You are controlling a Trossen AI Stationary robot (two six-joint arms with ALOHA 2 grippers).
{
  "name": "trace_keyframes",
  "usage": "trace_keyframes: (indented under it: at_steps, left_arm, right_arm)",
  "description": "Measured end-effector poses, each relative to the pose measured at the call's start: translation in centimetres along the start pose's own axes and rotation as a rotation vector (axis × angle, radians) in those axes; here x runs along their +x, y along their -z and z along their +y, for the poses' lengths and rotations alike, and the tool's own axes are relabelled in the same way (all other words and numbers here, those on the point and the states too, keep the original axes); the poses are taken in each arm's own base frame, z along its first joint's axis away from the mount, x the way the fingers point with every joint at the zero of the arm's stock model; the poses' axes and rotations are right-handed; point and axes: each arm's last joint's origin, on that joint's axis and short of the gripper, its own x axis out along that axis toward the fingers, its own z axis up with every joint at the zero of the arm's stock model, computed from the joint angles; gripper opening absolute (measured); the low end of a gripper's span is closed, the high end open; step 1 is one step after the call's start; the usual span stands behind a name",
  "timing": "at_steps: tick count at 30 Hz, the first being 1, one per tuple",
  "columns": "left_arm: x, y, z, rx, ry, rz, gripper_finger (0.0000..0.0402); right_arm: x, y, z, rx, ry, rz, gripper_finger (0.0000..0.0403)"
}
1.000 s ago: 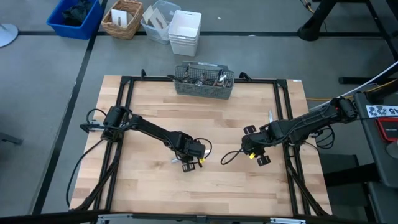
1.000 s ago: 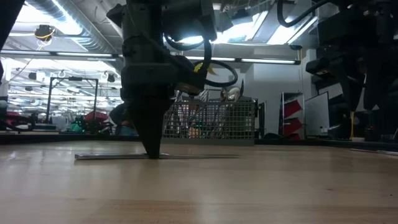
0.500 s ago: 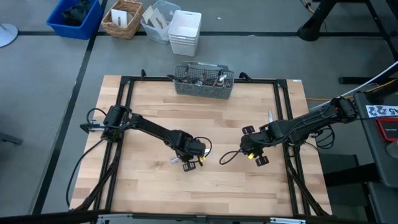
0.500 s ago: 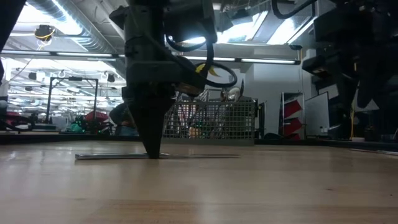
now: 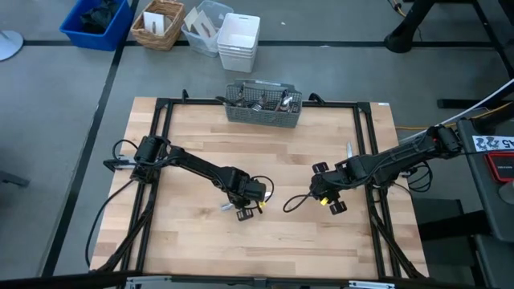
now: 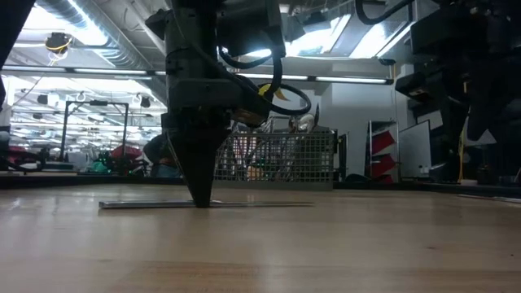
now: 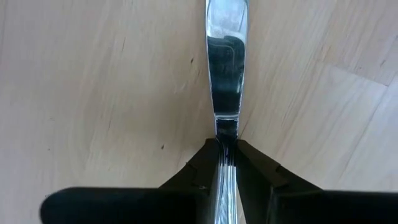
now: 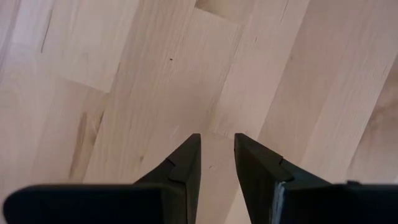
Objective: Sort silverware
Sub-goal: Put the table knife into the gray silverware organizer
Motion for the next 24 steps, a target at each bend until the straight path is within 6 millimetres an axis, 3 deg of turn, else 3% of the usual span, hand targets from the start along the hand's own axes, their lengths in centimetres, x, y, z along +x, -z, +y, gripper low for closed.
trace_keyframes:
  at_steps: [24]
  left_arm:
    - [-0.3,-1.1,0.6,-0.091,0.031,-0.067,0.0033]
  right_arm:
    - [0.0,0.4,0.0,0.001,-0.003,0.046,0.0099]
